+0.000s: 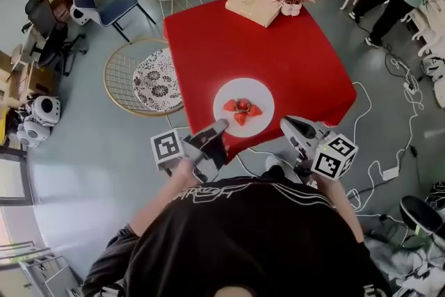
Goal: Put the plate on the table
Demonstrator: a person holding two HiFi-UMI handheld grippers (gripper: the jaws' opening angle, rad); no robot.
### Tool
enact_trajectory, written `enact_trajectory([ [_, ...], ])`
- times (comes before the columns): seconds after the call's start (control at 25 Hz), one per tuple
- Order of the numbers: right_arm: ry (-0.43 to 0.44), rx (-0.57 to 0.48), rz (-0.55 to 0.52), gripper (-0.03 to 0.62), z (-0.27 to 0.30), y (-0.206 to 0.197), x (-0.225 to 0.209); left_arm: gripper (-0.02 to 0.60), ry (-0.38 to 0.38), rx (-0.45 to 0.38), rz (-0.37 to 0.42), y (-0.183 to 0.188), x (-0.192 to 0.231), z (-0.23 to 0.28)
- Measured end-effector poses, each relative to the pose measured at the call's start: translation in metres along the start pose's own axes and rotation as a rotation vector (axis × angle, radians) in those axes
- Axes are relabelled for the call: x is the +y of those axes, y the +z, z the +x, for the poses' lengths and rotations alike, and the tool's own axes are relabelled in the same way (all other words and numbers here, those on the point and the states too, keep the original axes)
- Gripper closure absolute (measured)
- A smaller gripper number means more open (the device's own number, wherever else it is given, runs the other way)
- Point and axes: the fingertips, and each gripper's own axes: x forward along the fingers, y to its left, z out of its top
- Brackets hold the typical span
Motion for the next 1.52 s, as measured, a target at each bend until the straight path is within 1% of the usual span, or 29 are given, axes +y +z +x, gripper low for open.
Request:
enact_trajectory([
  [0.2, 0.028, 0.009, 0.0, 0.588, -0.007, 0.044, -0.061, 0.565, 0.0, -0.023, -0.002, 0.004, -0.014, 0.069],
  [0.36, 0.042, 0.011, 0.006, 0.586, -0.014, 0.071, -0.11, 0.563, -0.004, -0.057, 0.003, 0.009, -0.02, 0.119],
  [0.52, 0.07, 0.041, 0.0, 0.588, -0.015, 0.082, -0.143, 0.563, 0.002, -0.095, 0.0, 0.012, -0.016, 0.152],
  [0.68, 0.112, 0.073, -0.01, 0.586, -0.017, 0.087, -0.167, 0.563, -0.003, -0.146, -0.006, 0.009, -0.013, 0.177],
  [0.8, 0.146, 0.094, -0.022, 0.588, -0.015, 0.09, -0.177, 0.563, -0.009, -0.187, -0.018, 0.004, -0.011, 0.185],
  [1.04, 0.188, 0.121, -0.027, 0.588, -0.007, 0.087, -0.179, 0.563, 0.001, -0.238, -0.034, 0.001, -0.008, 0.184],
  [1.32, 0.212, 0.156, -0.014, 0.588, 0.009, 0.075, -0.179, 0.564, 0.009, -0.287, -0.047, 0.012, 0.002, 0.173],
  [1.52, 0.226, 0.164, -0.013, 0.586, 0.019, 0.076, -0.178, 0.563, 0.003, -0.304, -0.048, 0.021, 0.004, 0.172],
])
